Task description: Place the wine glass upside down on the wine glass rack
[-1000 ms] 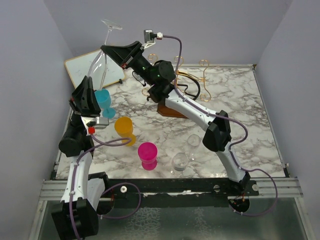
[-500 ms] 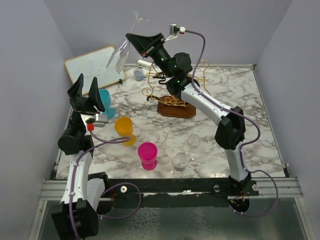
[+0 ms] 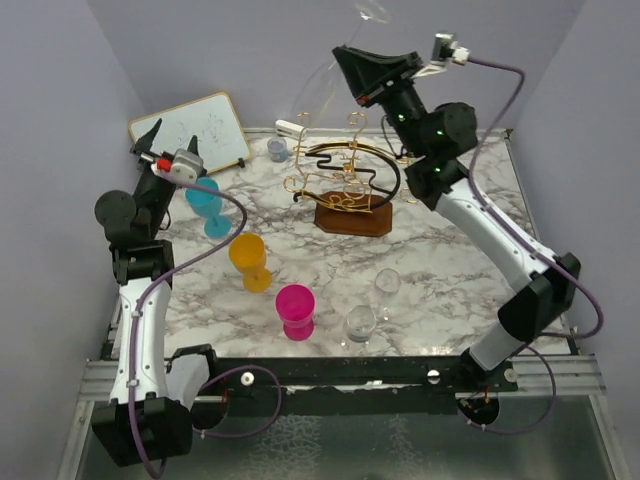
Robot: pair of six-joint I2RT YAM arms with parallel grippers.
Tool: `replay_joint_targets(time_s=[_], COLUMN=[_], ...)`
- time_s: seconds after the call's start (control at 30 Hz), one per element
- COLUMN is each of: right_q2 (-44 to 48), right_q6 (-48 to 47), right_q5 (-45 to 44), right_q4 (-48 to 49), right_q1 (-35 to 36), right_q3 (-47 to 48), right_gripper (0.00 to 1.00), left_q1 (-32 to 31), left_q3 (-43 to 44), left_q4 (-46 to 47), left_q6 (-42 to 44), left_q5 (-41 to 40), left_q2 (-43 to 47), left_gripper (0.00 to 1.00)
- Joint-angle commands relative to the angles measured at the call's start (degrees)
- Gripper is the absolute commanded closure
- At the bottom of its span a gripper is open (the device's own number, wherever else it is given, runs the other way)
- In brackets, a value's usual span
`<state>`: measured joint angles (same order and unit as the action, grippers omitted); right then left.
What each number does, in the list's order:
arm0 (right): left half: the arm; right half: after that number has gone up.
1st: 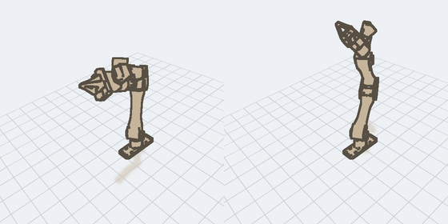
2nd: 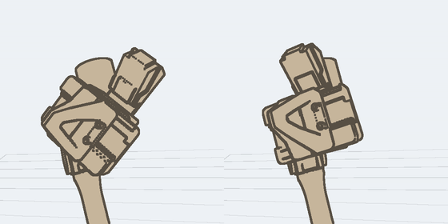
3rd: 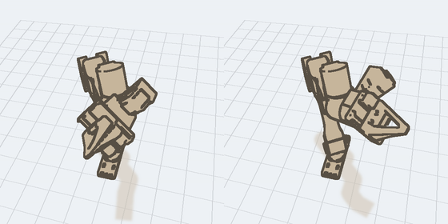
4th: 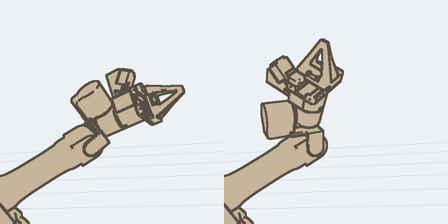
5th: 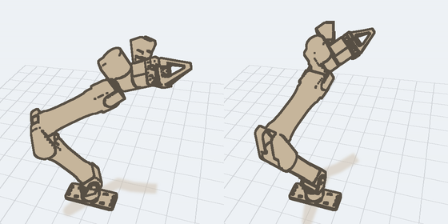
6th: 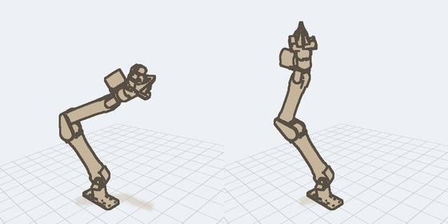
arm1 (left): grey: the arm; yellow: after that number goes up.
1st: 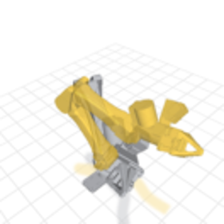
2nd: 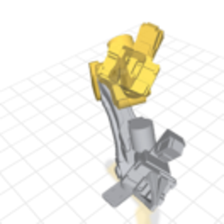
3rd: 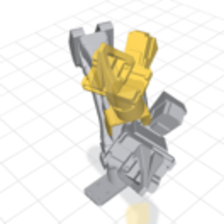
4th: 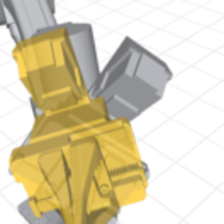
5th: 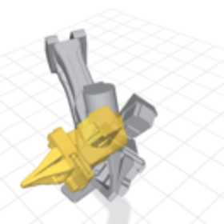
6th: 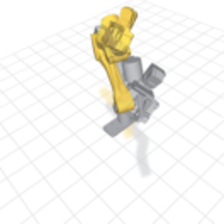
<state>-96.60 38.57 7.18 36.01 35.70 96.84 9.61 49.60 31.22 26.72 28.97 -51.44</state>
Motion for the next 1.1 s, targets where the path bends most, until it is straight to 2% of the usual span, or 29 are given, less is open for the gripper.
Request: replay_joint_targets(time_s=[0.0,0.13,0.27,0.33,0.37,0.5,0.67,0.77,0.9,0.97,1.07], right_q2=[9.87,15.05,15.89,15.44,15.08,14.08,10.71,9.34,8.14,6.52,5.25], right_q6=[-14.84,-17.0,-20.73,-20.66,-20.34,-21.62,-26.86,-29.97,-36.94,-37.36,-37.31], right_q5=[-3.34,-5.39,-7.8,-6.38,-4.76,-2.96,-6.06,-8.0,-4.71,-4.82,-5.61], right_q4=[-6.32,-9.48,-11.73,-11.84,-11.36,-10.01,-12.81,-9.96,-5.32,-8.8,-5.38], right_q1=[-4.11,-11.28,-17.43,-20.93,-22.57,-25.84,-27.35,-28.28,-28.33,-28.32,-28.41], right_q3=[-6.4,-11.88,-12.21,-12.49,-12.91,-14.85,-14.28,-15.91,-18.16,-15.81,-17.06], right_gripper=[0.99,0.99,0.99,0.99,0.99,0.99,0.99,0.99,0.99,0.99,0.99], left_q1=[-0.39,-0.48,-0.4,-0.55,-0.5,-0.47,-0.5,-0.66,-1.51,-1.7,-1.77], left_q3=[10.59,21.7,30.67,33.19,34.15,36.02,37.84,38.74,38.03,38.02,38.4], left_q4=[-28.1,-43.93,-55.84,-60.08,-61.34,-65.18,-70.49,-74.59,-76.51,-76.83,-76.84], left_q6=[-3.48,-8.34,-13.58,-15.07,-16.01,-17.91,-17.08,-18.26,-18.47,-18.87,-18.94], left_q5=[-5.75,-7.82,-8.7,-7.8,-7.81,-7.98,-7.23,-6.46,-7.11,-8.04,-10.02], left_q2=[-4.58,-10.54,-16.3,-18.16,-18.82,-19.91,-19.59,-20.32,-20.82,-21.14,-21.6], left_gripper=[0.34,0.31,0.27,0.06,0.01,0.01,0.01,0.01,0.01,0.01,0.01])
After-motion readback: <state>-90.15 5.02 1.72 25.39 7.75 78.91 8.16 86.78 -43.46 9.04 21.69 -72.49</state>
